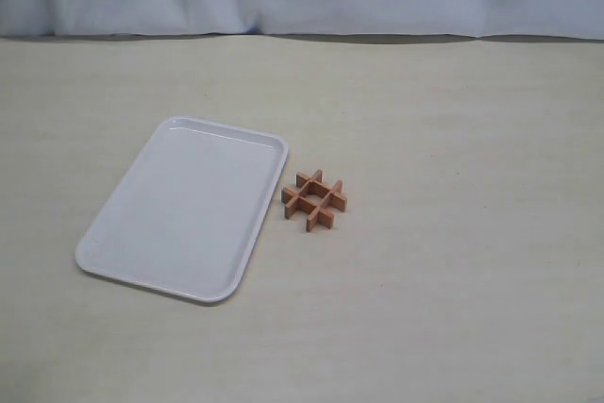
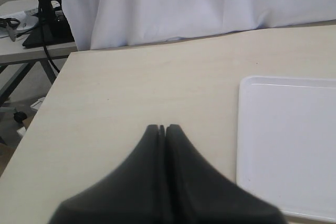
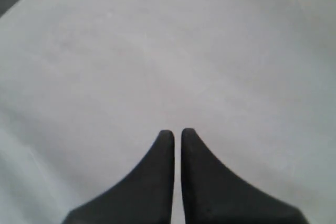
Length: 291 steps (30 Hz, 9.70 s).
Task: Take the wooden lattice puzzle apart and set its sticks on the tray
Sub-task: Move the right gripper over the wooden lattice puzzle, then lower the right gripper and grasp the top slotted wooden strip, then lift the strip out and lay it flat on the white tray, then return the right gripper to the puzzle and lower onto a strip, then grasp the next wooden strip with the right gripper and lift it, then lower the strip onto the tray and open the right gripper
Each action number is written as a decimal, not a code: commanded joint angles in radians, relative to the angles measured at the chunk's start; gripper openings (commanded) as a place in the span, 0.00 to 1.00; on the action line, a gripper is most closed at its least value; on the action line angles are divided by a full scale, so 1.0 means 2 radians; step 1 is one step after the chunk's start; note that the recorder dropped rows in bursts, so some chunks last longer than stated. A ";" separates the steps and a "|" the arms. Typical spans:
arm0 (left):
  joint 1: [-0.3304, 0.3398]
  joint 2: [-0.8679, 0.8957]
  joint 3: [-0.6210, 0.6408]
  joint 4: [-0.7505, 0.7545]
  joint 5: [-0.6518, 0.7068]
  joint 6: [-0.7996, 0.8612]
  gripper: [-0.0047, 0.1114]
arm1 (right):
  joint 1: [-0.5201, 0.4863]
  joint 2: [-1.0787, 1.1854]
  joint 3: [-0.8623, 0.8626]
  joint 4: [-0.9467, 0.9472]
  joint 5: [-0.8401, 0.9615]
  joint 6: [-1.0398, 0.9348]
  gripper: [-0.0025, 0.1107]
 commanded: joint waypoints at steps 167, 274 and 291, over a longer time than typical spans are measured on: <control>-0.001 -0.001 0.001 0.000 -0.009 0.000 0.04 | 0.297 0.847 -0.730 -0.552 0.851 0.034 0.42; -0.001 -0.001 0.001 0.000 -0.009 0.000 0.04 | 0.208 0.845 -0.596 0.110 0.544 -0.193 0.06; -0.001 -0.001 0.001 -0.001 -0.009 0.000 0.04 | 0.208 0.889 -0.603 0.350 0.546 -0.430 0.43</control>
